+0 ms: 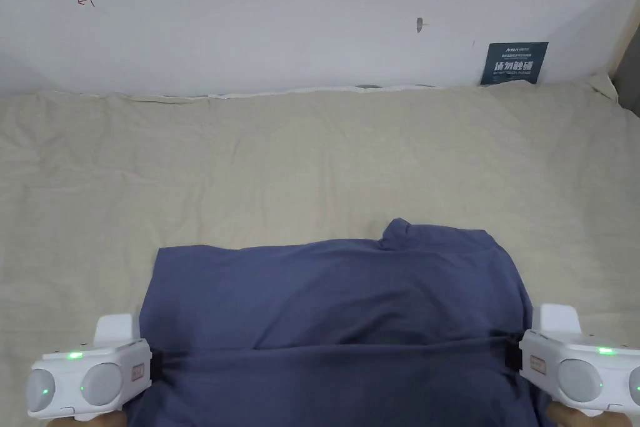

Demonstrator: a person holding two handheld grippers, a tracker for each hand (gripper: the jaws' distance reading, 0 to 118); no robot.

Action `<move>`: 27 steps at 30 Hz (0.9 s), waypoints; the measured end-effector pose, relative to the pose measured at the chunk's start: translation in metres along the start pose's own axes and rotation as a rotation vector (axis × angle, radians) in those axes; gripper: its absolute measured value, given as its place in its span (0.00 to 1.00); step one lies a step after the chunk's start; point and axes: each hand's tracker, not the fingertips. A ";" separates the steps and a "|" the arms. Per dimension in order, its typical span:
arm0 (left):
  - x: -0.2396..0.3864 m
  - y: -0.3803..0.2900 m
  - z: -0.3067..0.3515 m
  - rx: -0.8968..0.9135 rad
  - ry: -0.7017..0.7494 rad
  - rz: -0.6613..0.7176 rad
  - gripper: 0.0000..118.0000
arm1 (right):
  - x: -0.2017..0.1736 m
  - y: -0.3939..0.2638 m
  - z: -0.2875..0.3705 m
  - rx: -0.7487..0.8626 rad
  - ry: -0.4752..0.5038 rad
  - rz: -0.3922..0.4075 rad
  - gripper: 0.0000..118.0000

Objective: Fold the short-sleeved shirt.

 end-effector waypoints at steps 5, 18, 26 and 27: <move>-0.002 -0.006 0.000 0.006 -0.002 0.001 0.21 | 0.001 -0.005 -0.014 -0.017 0.001 -0.033 0.09; 0.016 -0.004 0.180 0.446 -0.075 0.062 0.93 | -0.031 0.005 0.207 0.516 0.122 0.022 0.87; 0.056 -0.044 0.271 0.762 -0.099 0.049 0.76 | -0.051 -0.031 0.309 0.791 0.048 0.073 0.84; 0.061 -0.051 0.277 0.785 -0.086 0.034 0.62 | -0.052 -0.035 0.315 0.805 0.042 0.073 0.73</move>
